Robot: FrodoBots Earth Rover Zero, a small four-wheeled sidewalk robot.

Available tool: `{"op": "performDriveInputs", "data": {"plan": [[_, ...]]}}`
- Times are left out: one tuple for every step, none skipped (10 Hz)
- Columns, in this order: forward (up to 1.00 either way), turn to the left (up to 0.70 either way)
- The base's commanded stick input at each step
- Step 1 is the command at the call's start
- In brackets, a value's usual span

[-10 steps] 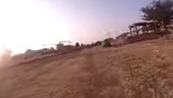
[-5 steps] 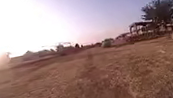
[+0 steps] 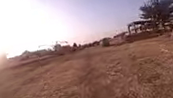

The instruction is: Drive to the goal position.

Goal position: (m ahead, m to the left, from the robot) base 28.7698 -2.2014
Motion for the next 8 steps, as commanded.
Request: {"op": "performDriveInputs", "data": {"plan": [[0.69, 0.00], [0.69, 0.00], [0.69, 0.00], [0.69, 0.00], [0.69, 0.00], [0.69, 0.00], [0.69, 0.00], [0.69, 0.00]]}}
